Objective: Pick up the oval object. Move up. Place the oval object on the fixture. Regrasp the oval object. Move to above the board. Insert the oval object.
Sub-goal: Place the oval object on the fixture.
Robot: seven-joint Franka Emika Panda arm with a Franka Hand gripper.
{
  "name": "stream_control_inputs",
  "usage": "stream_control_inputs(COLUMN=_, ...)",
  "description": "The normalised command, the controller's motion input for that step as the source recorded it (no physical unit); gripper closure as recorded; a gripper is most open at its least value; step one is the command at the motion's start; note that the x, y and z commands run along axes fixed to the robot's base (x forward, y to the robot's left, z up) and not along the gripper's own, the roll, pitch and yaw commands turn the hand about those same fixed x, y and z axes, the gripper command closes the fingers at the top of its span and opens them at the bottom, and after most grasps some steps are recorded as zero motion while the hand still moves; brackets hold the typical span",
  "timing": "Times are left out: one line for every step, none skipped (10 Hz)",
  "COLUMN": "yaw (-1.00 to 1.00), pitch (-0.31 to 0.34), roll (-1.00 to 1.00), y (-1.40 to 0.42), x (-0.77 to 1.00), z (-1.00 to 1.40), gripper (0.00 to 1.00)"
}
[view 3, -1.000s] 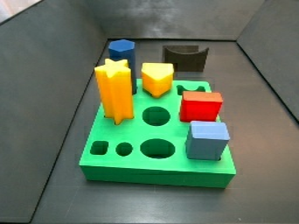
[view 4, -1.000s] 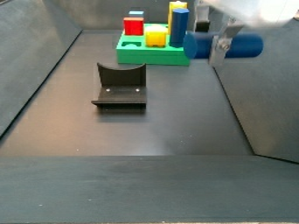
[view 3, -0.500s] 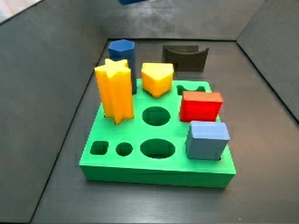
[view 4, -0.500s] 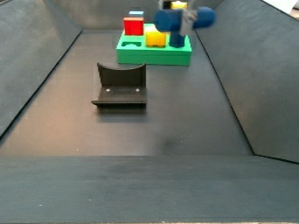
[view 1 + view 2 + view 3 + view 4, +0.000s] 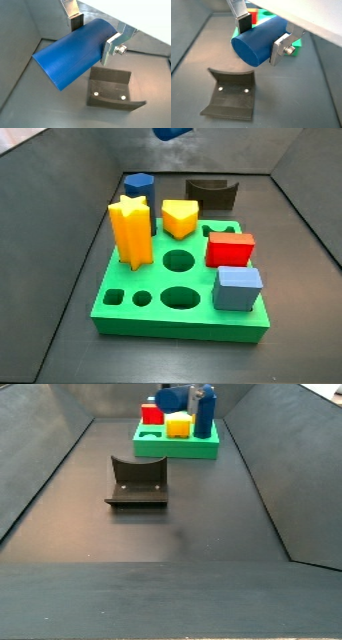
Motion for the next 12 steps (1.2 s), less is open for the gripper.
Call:
stream_control_inputs(yaw=1.0, pitch=0.05, roll=-0.04, y=-0.04, x=0.46, z=-0.01, gripper=1.0)
stream_control_inputs(yaw=1.0, pitch=0.063, roll=-0.05, y=-0.02, x=0.36, z=-0.01, gripper=1.0)
stream_control_inputs(yaw=1.0, pitch=0.074, roll=-0.05, y=-0.02, x=0.29, z=0.0, gripper=1.0)
stream_control_inputs(yaw=1.0, pitch=0.101, roll=-0.05, y=-0.01, x=0.15, z=0.0, gripper=1.0)
stream_control_inputs(yaw=0.84, pitch=0.231, roll=-1.0, y=0.65, x=0.74, z=-0.12, gripper=1.0)
stream_control_inputs(yaw=0.71, pitch=0.236, roll=-1.0, y=0.61, x=0.7, z=-0.12, gripper=1.0)
stream_control_inputs(yaw=0.61, pitch=0.259, roll=-1.0, y=0.47, x=0.64, z=-0.08, gripper=1.0)
stream_control_inputs(yaw=0.54, pitch=0.294, roll=-1.0, y=0.3, x=0.57, z=-0.03, gripper=1.0)
stream_control_inputs(yaw=0.46, pitch=0.343, roll=-1.0, y=0.13, x=0.46, z=-0.01, gripper=1.0)
stream_control_inputs(yaw=0.4, pitch=0.377, roll=-1.0, y=0.1, x=0.38, z=-0.02, gripper=1.0)
stream_control_inputs(yaw=0.32, pitch=0.415, roll=-1.0, y=0.08, x=0.29, z=-0.01, gripper=1.0)
stream_control_inputs(yaw=0.2, pitch=0.421, roll=-0.91, y=0.07, x=0.21, z=-0.01, gripper=1.0)
